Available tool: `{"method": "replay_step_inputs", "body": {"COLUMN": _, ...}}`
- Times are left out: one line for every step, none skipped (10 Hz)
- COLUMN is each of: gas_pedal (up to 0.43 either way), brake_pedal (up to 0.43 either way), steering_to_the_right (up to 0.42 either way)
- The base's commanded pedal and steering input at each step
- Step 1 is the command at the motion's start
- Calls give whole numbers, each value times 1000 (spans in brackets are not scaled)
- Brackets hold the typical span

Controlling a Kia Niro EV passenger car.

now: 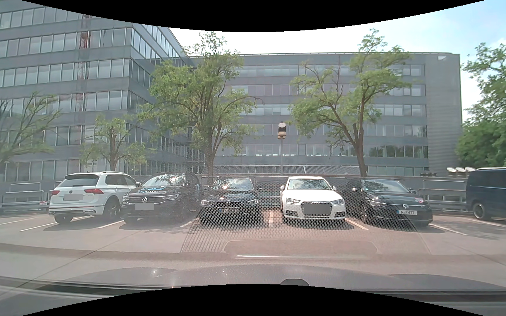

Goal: Follow the waypoints while adhering to traffic rules and regulations

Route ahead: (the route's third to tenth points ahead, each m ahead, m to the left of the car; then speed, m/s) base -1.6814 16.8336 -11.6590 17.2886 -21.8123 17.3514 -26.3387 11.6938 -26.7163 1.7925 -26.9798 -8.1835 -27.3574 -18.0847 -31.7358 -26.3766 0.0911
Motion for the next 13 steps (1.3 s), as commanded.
{"method": "replay_step_inputs", "body": {"gas_pedal": 0, "brake_pedal": 49, "steering_to_the_right": 16}}
{"method": "replay_step_inputs", "body": {"gas_pedal": 0, "brake_pedal": 12, "steering_to_the_right": 15}}
{"method": "replay_step_inputs", "body": {"gas_pedal": 0, "brake_pedal": 0, "steering_to_the_right": 16}}
{"method": "replay_step_inputs", "body": {"gas_pedal": 0, "brake_pedal": 0, "steering_to_the_right": 16}}
{"method": "replay_step_inputs", "body": {"gas_pedal": 0, "brake_pedal": 0, "steering_to_the_right": 16}}
{"method": "replay_step_inputs", "body": {"gas_pedal": 0, "brake_pedal": 0, "steering_to_the_right": 16}}
{"method": "replay_step_inputs", "body": {"gas_pedal": 0, "brake_pedal": 0, "steering_to_the_right": 15}}
{"method": "replay_step_inputs", "body": {"gas_pedal": 0, "brake_pedal": 0, "steering_to_the_right": 15}}
{"method": "replay_step_inputs", "body": {"gas_pedal": 0, "brake_pedal": 0, "steering_to_the_right": 15}}
{"method": "replay_step_inputs", "body": {"gas_pedal": 0, "brake_pedal": 0, "steering_to_the_right": 15}}
{"method": "replay_step_inputs", "body": {"gas_pedal": 0, "brake_pedal": 0, "steering_to_the_right": 15}}
{"method": "replay_step_inputs", "body": {"gas_pedal": 0, "brake_pedal": 0, "steering_to_the_right": 14}}
{"method": "replay_step_inputs", "body": {"gas_pedal": 0, "brake_pedal": 0, "steering_to_the_right": 9}}
